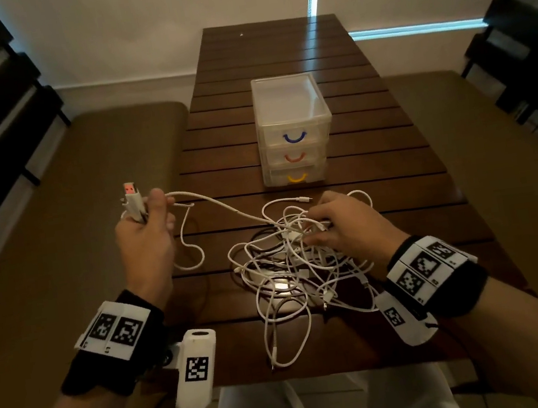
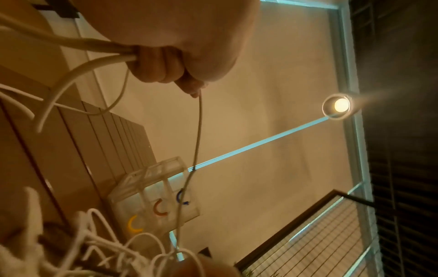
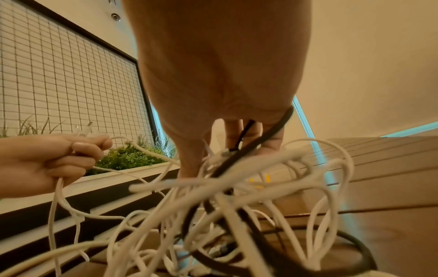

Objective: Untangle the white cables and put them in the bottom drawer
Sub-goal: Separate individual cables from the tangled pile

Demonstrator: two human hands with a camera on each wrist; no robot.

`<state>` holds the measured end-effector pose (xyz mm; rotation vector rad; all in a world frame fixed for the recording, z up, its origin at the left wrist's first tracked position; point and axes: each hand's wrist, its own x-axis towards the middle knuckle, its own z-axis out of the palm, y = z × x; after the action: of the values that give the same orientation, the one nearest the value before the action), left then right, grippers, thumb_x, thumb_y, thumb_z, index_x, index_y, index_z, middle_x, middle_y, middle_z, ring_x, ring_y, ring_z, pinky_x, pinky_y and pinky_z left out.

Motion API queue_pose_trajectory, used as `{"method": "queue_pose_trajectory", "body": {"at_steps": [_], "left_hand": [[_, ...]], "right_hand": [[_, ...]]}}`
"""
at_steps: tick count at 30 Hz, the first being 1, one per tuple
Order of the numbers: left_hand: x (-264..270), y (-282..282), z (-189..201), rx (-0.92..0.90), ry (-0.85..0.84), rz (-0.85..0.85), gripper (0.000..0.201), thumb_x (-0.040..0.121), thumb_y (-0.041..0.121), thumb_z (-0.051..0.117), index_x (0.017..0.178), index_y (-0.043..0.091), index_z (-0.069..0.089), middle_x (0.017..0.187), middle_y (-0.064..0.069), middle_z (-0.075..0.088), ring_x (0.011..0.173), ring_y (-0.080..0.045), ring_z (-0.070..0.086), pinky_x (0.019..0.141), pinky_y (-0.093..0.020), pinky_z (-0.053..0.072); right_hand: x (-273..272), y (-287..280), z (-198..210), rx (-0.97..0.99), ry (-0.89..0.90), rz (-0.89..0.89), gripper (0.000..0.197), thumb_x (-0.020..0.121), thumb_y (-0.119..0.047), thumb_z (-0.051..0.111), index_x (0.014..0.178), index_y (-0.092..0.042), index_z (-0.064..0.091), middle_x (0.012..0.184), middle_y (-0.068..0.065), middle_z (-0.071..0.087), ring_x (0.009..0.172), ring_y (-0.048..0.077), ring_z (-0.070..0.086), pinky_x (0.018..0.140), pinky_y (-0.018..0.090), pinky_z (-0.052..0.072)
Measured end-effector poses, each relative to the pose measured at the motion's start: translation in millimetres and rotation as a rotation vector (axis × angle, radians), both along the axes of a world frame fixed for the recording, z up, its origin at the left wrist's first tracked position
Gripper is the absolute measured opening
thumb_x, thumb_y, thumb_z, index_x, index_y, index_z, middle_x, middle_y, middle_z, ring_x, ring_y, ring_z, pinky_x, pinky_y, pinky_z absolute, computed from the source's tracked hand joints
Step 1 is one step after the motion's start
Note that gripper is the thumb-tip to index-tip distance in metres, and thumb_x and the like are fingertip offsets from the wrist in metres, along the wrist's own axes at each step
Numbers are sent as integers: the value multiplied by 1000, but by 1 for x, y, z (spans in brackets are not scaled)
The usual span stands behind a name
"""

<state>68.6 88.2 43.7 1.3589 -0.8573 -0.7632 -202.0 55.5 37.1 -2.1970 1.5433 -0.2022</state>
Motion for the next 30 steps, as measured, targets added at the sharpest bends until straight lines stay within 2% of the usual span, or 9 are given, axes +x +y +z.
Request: {"method": "queue_pose_trajectory", "body": {"at_steps": [5,10,13,14,16,18,21,25,30], "left_hand": [[-5,8,-9,46,-180,-47,22,100,27,52,82,20,63,48,12,48,47,-2,40,49,-19,34],[-23,18,-2,-7,-374,-158,23,101,25,48,110,22,69,70,8,67,66,-12,57,69,-30,46],[-37,26,-10,-38,-459,-339,39,100,22,49,130,46,55,101,13,73,72,-22,58,66,-36,49],[-42,28,-14,-64,-495,-411,45,99,18,51,132,50,51,105,11,72,76,-17,60,68,-29,49],[-52,29,-23,-111,-665,-495,49,96,12,59,132,44,52,108,10,71,94,0,64,81,-16,50],[-61,27,-30,-131,-826,-524,45,91,16,66,130,37,58,113,8,71,102,-1,65,87,-21,52],[-67,26,-34,-120,-928,-490,44,84,6,69,120,32,68,90,6,75,79,-7,67,72,-25,54],[-60,21,-24,-107,-921,-367,36,83,-3,66,107,23,75,84,11,73,71,1,61,66,-6,43],[-46,10,5,-159,-844,-324,31,90,8,52,101,28,73,89,6,74,82,-9,68,71,-37,56]], "right_hand": [[-4,2,-9,-42,-136,-53,16,87,-36,71,103,-33,73,98,-6,51,91,9,52,81,32,48],[1,1,-12,-26,-171,-98,17,85,-36,74,101,-33,75,102,-5,52,96,12,53,85,37,51],[5,1,-12,-37,-128,-117,14,87,-38,70,99,-32,75,103,-2,52,98,15,53,87,41,51],[7,2,-12,-46,-100,-111,15,88,-39,69,100,-32,75,103,-2,52,100,16,52,88,42,50],[11,3,-12,-63,-51,-70,19,88,-40,67,103,-31,75,102,-1,51,101,18,50,88,43,49],[12,5,-12,-71,-48,-15,22,87,-41,68,104,-28,75,101,-2,51,100,16,49,86,40,47],[11,10,-10,-61,-85,46,22,86,-42,69,102,-28,75,99,-6,51,98,15,49,83,36,46],[3,10,-11,-72,13,70,25,88,-45,66,108,-32,72,100,-6,52,101,16,48,84,38,46],[1,5,-2,-45,235,96,50,86,-56,63,130,-33,57,110,-1,55,109,19,45,86,36,45]]}}
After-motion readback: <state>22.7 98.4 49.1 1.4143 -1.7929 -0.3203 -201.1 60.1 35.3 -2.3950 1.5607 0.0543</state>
